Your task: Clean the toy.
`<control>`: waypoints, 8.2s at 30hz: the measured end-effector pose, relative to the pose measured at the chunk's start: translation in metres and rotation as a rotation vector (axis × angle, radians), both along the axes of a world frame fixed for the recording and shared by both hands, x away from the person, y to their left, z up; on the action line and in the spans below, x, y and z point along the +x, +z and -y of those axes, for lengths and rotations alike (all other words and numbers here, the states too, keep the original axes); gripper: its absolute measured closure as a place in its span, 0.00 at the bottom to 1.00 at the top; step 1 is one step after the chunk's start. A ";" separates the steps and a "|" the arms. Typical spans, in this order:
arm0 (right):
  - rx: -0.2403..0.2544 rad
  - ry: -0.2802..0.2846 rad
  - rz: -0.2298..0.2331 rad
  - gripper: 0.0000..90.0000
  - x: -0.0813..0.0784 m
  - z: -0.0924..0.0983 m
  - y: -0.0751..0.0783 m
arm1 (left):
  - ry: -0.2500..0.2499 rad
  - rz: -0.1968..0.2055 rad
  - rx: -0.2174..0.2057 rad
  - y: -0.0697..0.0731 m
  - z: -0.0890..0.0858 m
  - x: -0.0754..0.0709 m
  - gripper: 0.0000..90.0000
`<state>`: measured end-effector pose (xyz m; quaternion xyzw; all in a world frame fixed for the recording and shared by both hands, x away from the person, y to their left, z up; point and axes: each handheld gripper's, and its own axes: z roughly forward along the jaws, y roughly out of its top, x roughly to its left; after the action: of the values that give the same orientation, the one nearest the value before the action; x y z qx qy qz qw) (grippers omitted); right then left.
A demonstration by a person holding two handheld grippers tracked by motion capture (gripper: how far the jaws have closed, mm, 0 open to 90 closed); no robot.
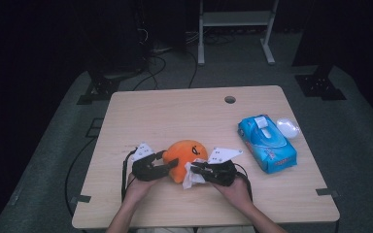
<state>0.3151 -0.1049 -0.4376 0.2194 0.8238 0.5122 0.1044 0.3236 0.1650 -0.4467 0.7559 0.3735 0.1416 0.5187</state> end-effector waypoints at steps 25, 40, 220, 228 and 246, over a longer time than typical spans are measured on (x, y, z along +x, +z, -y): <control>0.089 -0.030 -0.044 0.90 0.001 0.019 0.010 | -0.084 0.047 -0.025 0.004 0.009 -0.008 0.42; 0.131 -0.041 -0.065 0.90 0.001 0.033 0.010 | -0.134 0.101 0.028 0.015 0.021 -0.020 0.15; 0.073 -0.086 -0.011 0.90 0.008 0.048 0.032 | -0.278 0.189 0.122 0.010 0.046 -0.031 0.44; 0.098 -0.103 -0.076 0.90 0.014 0.051 0.019 | -0.244 0.038 0.078 0.005 0.051 -0.024 0.13; 0.078 -0.031 -0.076 0.90 -0.002 0.032 0.024 | -0.216 -0.055 0.015 0.008 0.030 -0.017 0.15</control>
<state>0.3132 -0.1369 -0.4133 0.2553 0.8031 0.5334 0.0725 0.3062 0.1347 -0.4382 0.7991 0.3030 0.0670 0.5149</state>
